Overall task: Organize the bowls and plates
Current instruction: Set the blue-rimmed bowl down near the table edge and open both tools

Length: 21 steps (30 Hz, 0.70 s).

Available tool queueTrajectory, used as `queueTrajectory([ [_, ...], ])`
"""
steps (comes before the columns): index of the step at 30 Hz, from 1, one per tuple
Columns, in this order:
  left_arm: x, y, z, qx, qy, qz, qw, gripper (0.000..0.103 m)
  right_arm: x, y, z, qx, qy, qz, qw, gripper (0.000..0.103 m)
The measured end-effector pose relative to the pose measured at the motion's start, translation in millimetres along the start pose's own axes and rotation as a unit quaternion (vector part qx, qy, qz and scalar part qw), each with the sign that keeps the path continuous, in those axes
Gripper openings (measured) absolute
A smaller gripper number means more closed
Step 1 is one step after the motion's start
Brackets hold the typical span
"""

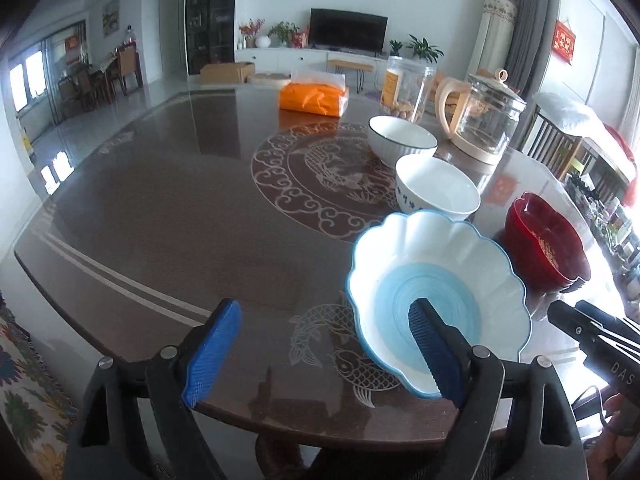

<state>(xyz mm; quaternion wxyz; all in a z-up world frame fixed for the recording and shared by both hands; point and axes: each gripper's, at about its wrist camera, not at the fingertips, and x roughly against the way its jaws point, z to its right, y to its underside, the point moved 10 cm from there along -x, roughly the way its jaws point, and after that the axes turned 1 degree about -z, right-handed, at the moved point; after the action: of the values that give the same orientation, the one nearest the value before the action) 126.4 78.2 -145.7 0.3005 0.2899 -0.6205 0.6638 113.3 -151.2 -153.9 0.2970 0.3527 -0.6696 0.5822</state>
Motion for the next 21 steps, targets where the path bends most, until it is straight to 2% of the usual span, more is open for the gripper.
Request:
queueTrajectory([
  [6, 24.2, 3.1, 19.8, -0.034, 0.000, 0.005, 0.9994, 0.086, 27.7, -6.7, 13.2, 0.012, 0.047, 0.037, 0.998, 0.070],
  [13, 26.8, 12.2, 37.4, -0.020, 0.020, -0.016, 0.9995, 0.086, 46.9, -2.8, 27.2, 0.021, 0.079, 0.056, 0.995, 0.070],
  [18, 29.8, 15.9, 44.5, -0.048, -0.004, -0.024, 0.9985, 0.086, 56.8, -3.1, 34.9, 0.021, 0.100, 0.066, 0.993, 0.070],
  [21, 34.1, 16.6, 44.3, -0.056, -0.016, -0.025, 0.9980, 0.094, 61.2, -5.7, 35.4, 0.026, 0.114, 0.074, 0.990, 0.070],
])
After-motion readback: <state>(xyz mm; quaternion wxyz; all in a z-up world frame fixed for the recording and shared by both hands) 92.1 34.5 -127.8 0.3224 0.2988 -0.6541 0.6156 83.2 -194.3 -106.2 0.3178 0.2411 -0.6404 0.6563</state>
